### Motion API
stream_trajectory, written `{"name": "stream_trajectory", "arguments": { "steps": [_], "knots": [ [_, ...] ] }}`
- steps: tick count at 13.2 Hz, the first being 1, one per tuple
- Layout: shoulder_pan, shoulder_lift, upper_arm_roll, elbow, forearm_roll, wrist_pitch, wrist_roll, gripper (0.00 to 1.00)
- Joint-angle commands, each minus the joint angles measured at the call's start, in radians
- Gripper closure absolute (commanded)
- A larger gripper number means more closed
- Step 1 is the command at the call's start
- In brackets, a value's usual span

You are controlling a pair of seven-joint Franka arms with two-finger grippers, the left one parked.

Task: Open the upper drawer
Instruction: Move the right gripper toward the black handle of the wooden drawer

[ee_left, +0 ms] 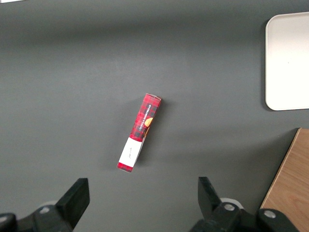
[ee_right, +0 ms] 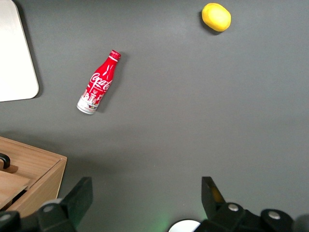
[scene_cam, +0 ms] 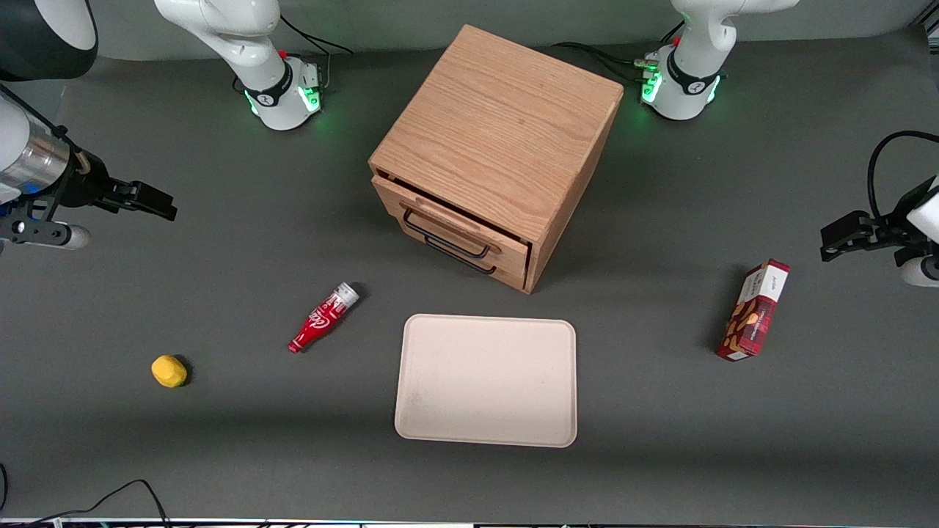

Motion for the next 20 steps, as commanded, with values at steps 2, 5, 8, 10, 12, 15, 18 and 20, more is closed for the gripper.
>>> {"name": "stream_trajectory", "arguments": {
  "steps": [2, 5, 8, 10, 12, 15, 18, 20],
  "knots": [
    [0.005, 0.013, -0.006, 0.036, 0.007, -0.014, 0.026, 0.0],
    [0.01, 0.112, 0.008, 0.175, 0.013, -0.029, 0.011, 0.0],
    [0.044, 0.215, 0.083, 0.326, 0.014, -0.074, 0.017, 0.0],
    [0.114, 0.257, 0.103, 0.374, 0.014, -0.077, 0.028, 0.0],
    [0.171, 0.299, 0.13, 0.378, 0.062, -0.054, 0.006, 0.0],
    [0.179, 0.382, 0.285, 0.384, 0.105, 0.01, -0.017, 0.0],
    [0.189, 0.479, 0.448, 0.381, 0.067, 0.087, -0.069, 0.0],
    [0.203, 0.523, 0.463, 0.374, 0.06, 0.119, -0.194, 0.0]
  ]
}}
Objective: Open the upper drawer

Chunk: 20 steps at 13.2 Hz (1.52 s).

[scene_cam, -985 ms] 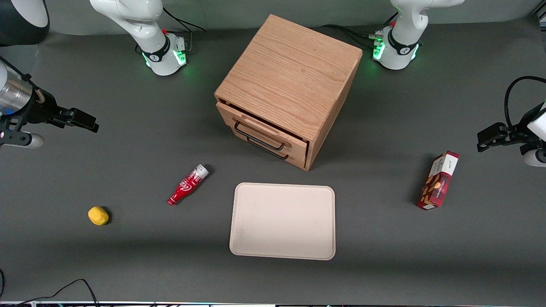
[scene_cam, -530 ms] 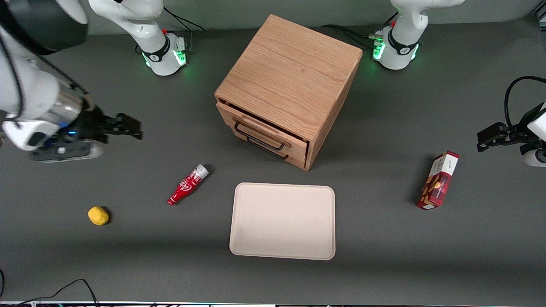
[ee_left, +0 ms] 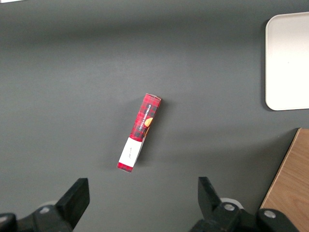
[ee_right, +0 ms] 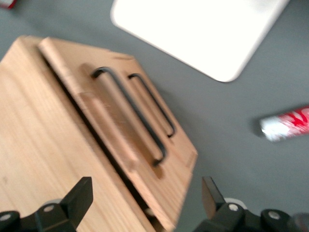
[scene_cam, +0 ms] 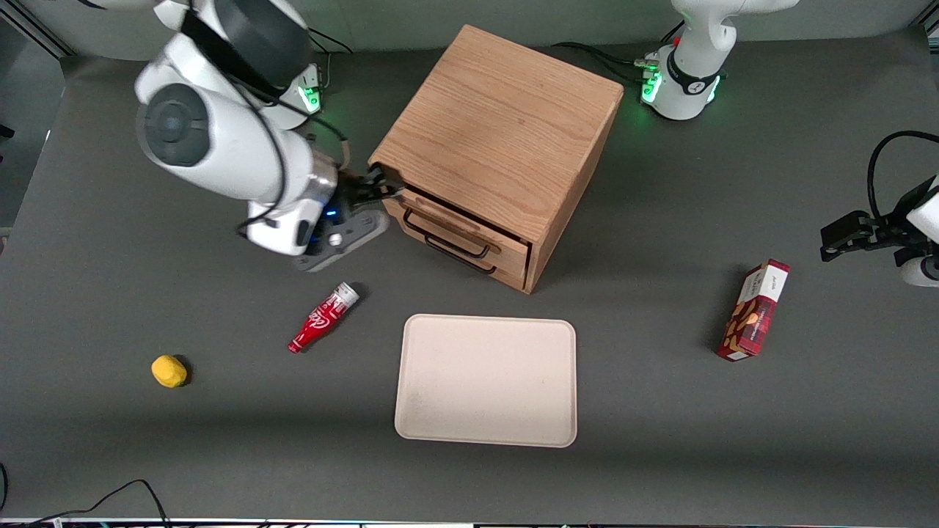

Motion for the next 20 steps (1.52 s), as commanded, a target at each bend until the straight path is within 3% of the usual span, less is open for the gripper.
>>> {"name": "stream_trajectory", "arguments": {
  "steps": [1, 4, 7, 12, 15, 20],
  "knots": [
    [0.009, 0.09, 0.018, 0.037, -0.017, 0.019, -0.194, 0.0],
    [0.015, 0.129, 0.016, -0.004, -0.071, 0.08, -0.332, 0.0],
    [0.034, 0.156, 0.016, -0.055, -0.116, 0.178, -0.34, 0.0],
    [0.051, 0.19, 0.015, -0.056, -0.156, 0.209, -0.342, 0.0],
    [0.051, 0.213, 0.007, -0.058, -0.214, 0.229, -0.353, 0.0],
    [0.04, 0.219, -0.024, -0.05, -0.216, 0.231, -0.425, 0.0]
  ]
}}
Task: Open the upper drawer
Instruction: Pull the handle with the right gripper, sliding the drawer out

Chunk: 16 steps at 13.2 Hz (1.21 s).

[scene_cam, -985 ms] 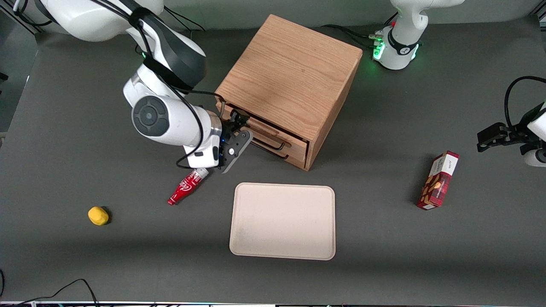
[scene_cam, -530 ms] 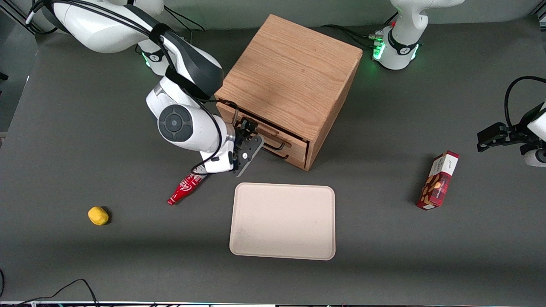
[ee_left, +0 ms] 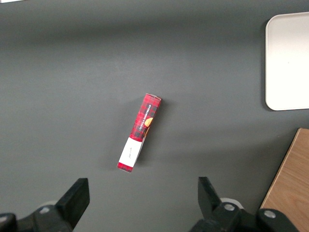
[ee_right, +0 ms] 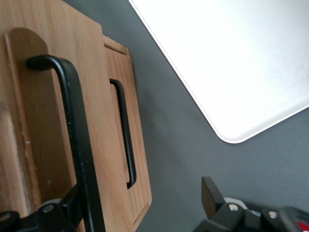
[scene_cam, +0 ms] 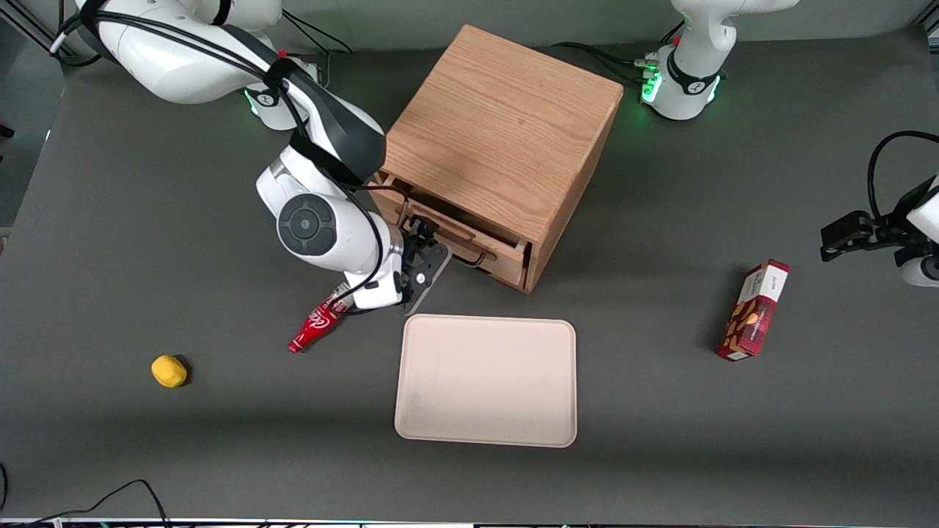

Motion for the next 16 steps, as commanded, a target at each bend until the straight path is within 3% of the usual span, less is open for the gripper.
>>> {"name": "stream_trajectory", "arguments": {
  "steps": [1, 6, 13, 16],
  "knots": [
    [-0.001, 0.011, -0.03, 0.023, -0.019, 0.006, -0.064, 0.0],
    [0.002, 0.011, -0.16, 0.085, -0.016, 0.013, -0.202, 0.0],
    [-0.004, 0.016, -0.262, 0.112, -0.009, 0.174, -0.231, 0.0],
    [-0.006, 0.017, -0.283, 0.128, 0.01, 0.177, -0.23, 0.0]
  ]
}}
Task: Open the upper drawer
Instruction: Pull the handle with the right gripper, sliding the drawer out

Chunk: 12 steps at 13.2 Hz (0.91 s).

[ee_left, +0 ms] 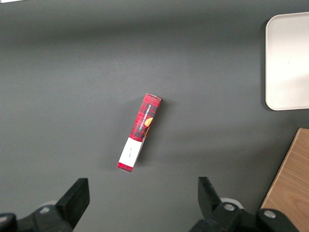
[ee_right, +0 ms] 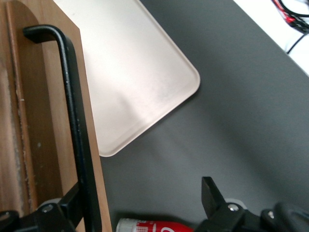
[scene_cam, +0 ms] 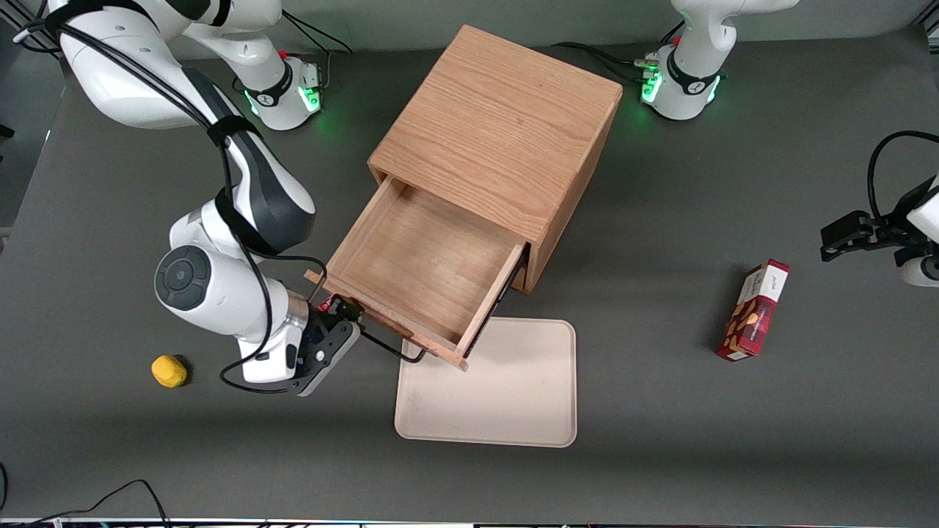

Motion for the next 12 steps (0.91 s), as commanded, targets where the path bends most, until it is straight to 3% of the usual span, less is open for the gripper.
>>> {"name": "stream_trajectory", "arguments": {
  "steps": [1, 4, 6, 10, 12],
  "knots": [
    [0.006, 0.011, -0.038, 0.054, 0.035, -0.005, -0.035, 0.0],
    [0.006, 0.026, -0.049, 0.081, 0.158, -0.002, -0.032, 0.0],
    [0.002, 0.015, -0.051, 0.094, 0.204, -0.019, -0.032, 0.0],
    [-0.017, -0.119, -0.121, 0.074, 0.221, -0.022, -0.03, 0.0],
    [-0.069, -0.214, -0.131, -0.01, 0.221, -0.038, -0.024, 0.0]
  ]
}}
